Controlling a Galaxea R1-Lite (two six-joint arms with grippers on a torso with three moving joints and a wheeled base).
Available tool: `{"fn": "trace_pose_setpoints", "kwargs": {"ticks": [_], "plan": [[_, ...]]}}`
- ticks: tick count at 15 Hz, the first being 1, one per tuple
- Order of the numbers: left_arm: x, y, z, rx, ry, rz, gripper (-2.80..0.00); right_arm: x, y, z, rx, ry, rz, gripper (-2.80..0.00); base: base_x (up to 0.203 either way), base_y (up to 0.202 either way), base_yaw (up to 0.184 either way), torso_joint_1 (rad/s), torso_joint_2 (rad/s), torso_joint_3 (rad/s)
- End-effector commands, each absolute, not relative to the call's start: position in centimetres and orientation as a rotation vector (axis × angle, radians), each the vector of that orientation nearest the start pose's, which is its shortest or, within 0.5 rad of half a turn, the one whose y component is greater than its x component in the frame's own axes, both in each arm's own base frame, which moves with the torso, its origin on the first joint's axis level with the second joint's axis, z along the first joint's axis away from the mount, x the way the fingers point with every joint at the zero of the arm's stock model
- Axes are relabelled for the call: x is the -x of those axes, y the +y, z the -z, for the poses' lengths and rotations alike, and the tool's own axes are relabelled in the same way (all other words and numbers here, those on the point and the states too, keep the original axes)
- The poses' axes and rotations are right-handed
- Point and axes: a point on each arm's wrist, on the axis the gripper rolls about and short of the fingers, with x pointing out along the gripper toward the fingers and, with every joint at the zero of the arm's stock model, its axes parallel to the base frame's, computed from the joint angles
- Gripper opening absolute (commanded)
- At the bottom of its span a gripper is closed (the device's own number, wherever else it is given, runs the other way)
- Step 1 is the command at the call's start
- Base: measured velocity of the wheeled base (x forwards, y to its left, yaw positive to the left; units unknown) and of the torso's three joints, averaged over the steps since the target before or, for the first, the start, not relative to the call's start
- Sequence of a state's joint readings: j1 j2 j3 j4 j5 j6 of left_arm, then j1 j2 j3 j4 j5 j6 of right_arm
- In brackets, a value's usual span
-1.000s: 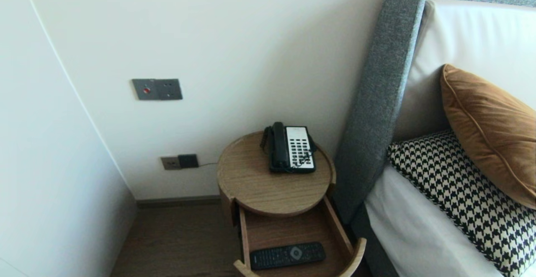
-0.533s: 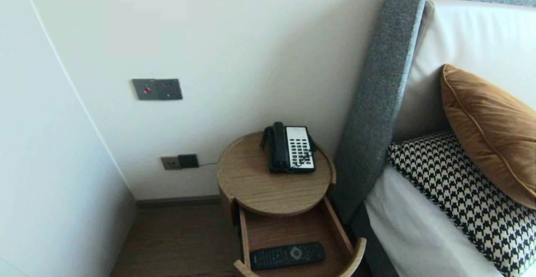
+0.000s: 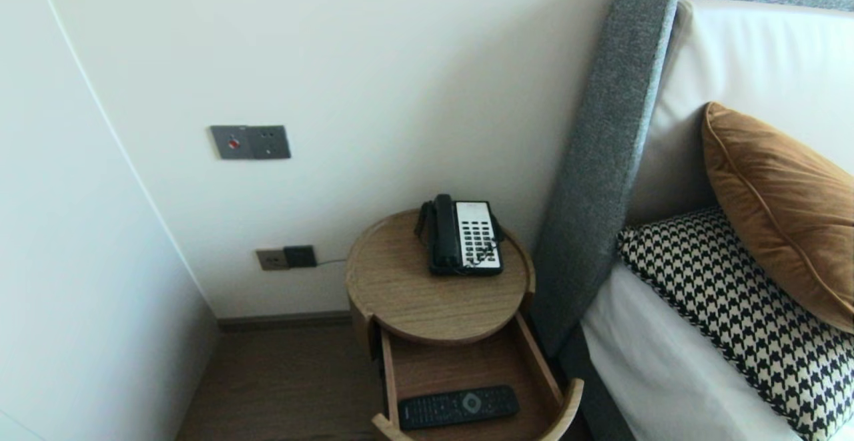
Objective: Take the remote control out of the drawer one by one and place them on the table
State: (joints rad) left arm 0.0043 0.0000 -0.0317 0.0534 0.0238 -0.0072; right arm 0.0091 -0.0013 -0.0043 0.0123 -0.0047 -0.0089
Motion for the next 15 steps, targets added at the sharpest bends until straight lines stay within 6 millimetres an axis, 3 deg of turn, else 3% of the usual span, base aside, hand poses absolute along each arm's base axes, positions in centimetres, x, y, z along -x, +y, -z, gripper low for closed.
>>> {"fn": "trace_pose_setpoints", "kwargs": {"ticks": [1, 15], "plan": [[2.54, 0.04, -7.84, 0.007, 0.021, -0.029, -2.80, 2.35, -0.03, -7.53, 0.009, 0.003, -0.005, -2.80, 0.000, 0.000, 0.000, 0.000, 0.00, 0.000], [2.47, 0.04, -7.78, -0.035, 0.015, -0.030, -2.80, 2.34, -0.03, -7.54, 0.009, 0.005, -0.005, -2.80, 0.000, 0.000, 0.000, 0.000, 0.00, 0.000]]}}
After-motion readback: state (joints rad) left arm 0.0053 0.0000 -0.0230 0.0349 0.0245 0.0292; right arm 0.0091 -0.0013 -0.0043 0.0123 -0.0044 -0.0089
